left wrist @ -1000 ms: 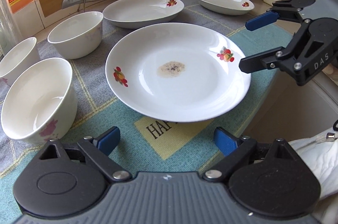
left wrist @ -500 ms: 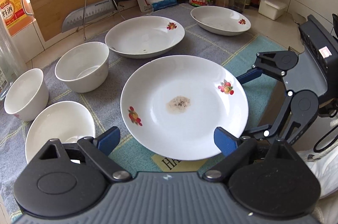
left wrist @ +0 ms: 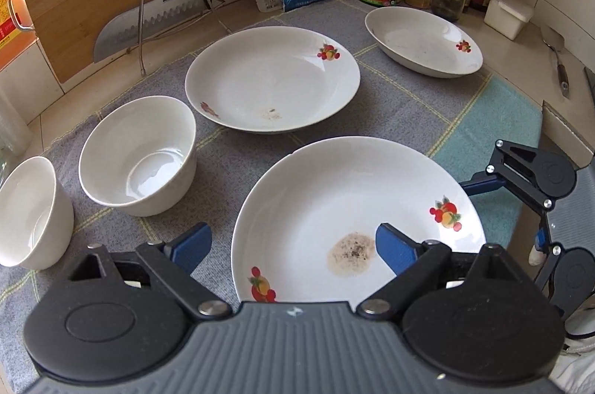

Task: Organize plates and bowls
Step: 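Close the left gripper on the rim of the stained plate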

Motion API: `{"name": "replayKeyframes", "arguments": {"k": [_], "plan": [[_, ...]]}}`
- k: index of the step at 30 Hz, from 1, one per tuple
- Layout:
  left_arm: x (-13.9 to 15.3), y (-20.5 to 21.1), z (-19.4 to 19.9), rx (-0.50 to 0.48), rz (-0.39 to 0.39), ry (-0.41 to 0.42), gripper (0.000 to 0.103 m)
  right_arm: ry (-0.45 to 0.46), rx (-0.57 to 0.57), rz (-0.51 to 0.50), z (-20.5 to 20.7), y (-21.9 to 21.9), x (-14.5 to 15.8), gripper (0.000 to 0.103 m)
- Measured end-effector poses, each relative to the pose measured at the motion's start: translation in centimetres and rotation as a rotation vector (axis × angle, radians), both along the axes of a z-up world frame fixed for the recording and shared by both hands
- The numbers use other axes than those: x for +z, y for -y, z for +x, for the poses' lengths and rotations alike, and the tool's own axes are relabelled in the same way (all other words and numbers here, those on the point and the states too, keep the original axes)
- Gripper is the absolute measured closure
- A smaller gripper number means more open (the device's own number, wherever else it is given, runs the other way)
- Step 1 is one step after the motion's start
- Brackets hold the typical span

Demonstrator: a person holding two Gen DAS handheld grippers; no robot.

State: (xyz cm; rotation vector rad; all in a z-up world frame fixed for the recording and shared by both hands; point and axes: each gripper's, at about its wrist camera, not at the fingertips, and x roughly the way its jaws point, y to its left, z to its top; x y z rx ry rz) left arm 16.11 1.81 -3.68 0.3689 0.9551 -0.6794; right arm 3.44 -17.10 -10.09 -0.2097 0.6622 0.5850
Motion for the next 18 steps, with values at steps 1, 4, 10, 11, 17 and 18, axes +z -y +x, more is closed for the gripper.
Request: {"name": "replayKeyframes", "arguments": {"k": [1, 4, 10, 11, 17, 18], "plan": [[-0.4, 0.2, 0.5, -0.001, 0.003, -0.021, 0.010, -0.001, -0.007, -0.002, 0.1, -0.2, 0.0, 0.000], [-1.0, 0.7, 1.5, -0.012, 0.016, -0.070, 0.013, 0.002, -0.017, -0.004, 0.2, -0.6, 0.0, 0.000], [-2.1, 1.1, 3.3, -0.009, 0.053, -0.153, 0.029, 0.017, 0.007, 0.004, 0.1, -1.0, -0.2, 0.000], [-2.2, 1.1, 3.5, -0.016, 0.050, -0.169, 0.032, 0.018, 0.009, 0.004, 0.1, -1.0, -0.2, 0.000], [-2.5, 1.5, 4.6, -0.038, 0.067, -0.226, 0.039, 0.030, 0.029, -0.006, 0.1, -1.5, -0.1, 0.000], [-2.5, 1.6, 4.7, -0.047, 0.075, -0.230, 0.039, 0.028, 0.029, -0.006, 0.2, -1.5, -0.1, 0.000]]}}
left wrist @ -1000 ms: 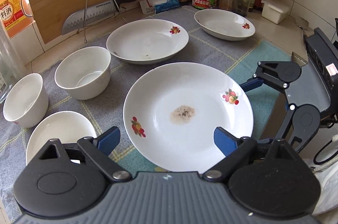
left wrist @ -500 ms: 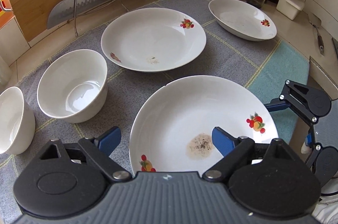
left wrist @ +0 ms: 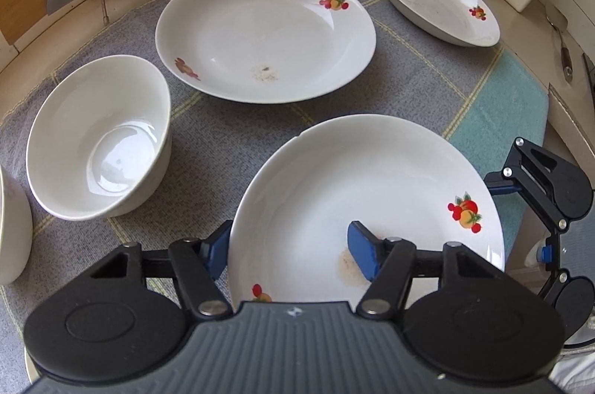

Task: Organize plates and bowls
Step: 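Close the left gripper on the rim of the stained plate, then carry the stained plate with the left gripper over the placed plate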

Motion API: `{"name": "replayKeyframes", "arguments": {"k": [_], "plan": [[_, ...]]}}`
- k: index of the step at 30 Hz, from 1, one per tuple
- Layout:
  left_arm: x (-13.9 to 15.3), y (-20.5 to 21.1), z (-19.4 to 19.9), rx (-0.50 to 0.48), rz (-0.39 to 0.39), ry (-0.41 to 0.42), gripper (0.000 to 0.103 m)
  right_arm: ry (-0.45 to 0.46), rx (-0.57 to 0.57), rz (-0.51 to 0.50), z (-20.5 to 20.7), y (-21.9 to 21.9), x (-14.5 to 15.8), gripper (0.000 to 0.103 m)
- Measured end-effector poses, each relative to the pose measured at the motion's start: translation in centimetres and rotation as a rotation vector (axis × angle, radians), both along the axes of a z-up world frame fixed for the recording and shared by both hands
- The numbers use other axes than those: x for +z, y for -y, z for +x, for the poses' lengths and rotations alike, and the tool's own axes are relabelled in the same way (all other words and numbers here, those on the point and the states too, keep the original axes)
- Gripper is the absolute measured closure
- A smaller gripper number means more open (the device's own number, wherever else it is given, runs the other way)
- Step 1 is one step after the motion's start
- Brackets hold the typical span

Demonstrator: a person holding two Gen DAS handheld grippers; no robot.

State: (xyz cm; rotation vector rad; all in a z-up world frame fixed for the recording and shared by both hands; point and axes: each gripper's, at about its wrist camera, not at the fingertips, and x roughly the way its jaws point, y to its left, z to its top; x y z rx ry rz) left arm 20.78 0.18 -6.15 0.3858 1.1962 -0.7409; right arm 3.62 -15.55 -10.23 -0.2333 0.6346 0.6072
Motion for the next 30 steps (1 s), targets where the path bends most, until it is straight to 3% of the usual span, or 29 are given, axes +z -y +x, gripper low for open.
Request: {"name": "replayKeyframes", "arguments": {"k": [8, 19, 30], "plan": [[-0.3, 0.4, 0.7, -0.039, 0.028, -0.046, 0.039, -0.008, -0.006, -0.001, 0.1, -0.1, 0.0, 0.000], [-0.1, 0.7, 0.7, -0.067, 0.032, -0.045, 0.039, -0.030, -0.014, -0.009, 0.3, -0.3, 0.4, 0.000], [2.3, 2.6, 0.8, -0.078, 0.006, -0.015, 0.039, -0.018, -0.008, -0.031, 0.9, 1.5, 2.6, 0.000]]}}
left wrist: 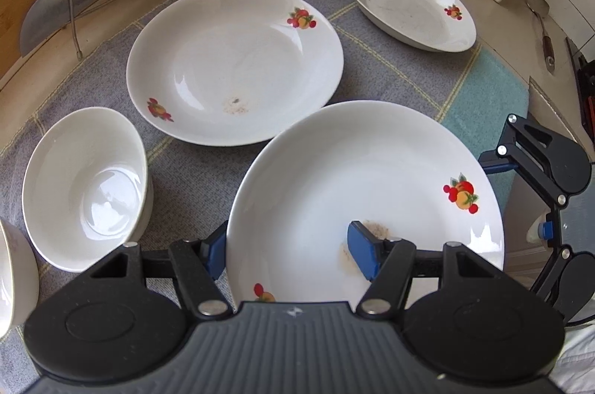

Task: Organize plates and bowls
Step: 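Carry the stained plate with the left gripper over the placed plate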

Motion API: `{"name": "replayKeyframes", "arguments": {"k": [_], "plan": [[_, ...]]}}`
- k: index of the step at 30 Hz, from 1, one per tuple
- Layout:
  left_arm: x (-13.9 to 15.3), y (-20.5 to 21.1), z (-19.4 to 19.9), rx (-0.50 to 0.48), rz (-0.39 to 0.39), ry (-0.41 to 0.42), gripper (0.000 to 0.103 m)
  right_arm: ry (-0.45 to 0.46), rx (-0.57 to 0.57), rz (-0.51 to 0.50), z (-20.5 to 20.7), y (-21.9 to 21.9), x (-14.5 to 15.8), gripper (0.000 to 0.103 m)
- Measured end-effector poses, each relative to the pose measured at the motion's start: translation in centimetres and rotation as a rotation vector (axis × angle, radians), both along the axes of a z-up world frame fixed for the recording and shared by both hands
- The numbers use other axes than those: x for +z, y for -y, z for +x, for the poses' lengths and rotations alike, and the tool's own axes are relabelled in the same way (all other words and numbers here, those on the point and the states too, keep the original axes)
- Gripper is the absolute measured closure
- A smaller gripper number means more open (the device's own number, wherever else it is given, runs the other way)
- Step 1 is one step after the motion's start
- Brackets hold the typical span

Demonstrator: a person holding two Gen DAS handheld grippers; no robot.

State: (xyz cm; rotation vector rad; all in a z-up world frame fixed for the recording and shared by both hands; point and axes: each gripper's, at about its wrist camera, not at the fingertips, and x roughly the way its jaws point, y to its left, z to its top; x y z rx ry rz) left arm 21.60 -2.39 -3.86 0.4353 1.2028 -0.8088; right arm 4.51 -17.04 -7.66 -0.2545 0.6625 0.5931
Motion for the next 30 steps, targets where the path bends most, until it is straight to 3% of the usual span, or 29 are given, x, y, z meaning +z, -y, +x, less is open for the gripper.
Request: {"name": "replayKeyframes", "arguments": {"k": [12, 30], "plan": [[2.4, 6.5, 1.8, -0.068, -0.024, 0.049, 0.039, 0.039, -0.048, -0.034, 1.6, 5.1, 2.1, 0.000], [2.1, 18.4, 4.7, -0.235, -0.060, 0.055, 0.039, 0.045, -0.234, -0.058, 2.5, 13.3, 2.6, 0.000]]}}
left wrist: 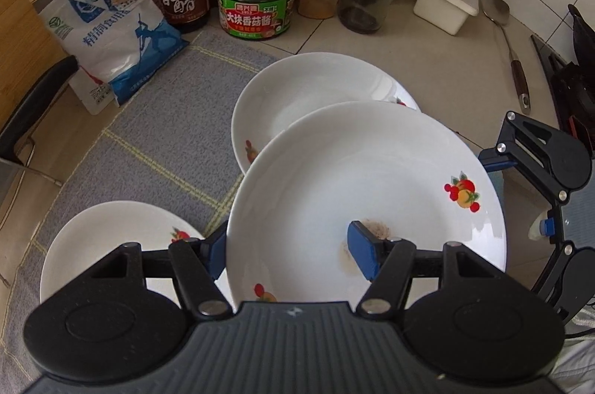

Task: Organize plates and bowls
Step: 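Carry the stained plate with the left gripper over the placed plate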

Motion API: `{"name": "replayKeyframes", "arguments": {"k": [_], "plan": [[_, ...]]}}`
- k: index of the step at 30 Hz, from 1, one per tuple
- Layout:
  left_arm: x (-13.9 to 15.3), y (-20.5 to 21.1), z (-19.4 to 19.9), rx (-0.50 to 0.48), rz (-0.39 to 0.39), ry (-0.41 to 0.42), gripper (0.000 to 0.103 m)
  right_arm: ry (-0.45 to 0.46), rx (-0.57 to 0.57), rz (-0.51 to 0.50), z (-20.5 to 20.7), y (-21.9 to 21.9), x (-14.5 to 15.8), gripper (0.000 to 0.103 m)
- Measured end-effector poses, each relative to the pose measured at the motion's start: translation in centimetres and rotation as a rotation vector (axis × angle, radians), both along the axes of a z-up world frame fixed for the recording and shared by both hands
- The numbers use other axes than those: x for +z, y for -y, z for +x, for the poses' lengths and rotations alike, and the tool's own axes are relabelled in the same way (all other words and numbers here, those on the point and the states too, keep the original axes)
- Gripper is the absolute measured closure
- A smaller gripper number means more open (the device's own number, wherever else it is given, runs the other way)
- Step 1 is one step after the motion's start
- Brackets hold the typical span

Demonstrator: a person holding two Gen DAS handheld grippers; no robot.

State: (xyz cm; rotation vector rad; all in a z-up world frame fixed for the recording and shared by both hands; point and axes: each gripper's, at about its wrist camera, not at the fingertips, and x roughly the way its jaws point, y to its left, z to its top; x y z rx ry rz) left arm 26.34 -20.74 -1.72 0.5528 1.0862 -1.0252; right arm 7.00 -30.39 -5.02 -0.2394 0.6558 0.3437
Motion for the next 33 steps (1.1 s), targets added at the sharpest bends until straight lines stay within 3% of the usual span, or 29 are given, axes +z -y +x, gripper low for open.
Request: {"name": "replayKeyframes", "arguments": {"k": [13, 33], "plan": [[-2.1, 6.7, 2.1, -0.086, -0.014, -0.034, 0.037, -0.041, -0.109, -0.019, 0.6, 4.4, -0.8, 0.000], [-4.4, 8.9, 5.1, -0.040, -0.030, -0.102, 0.037, -0.103, -0.171, -0.012, 2.5, 5.9, -0.2, 0.000]]}}
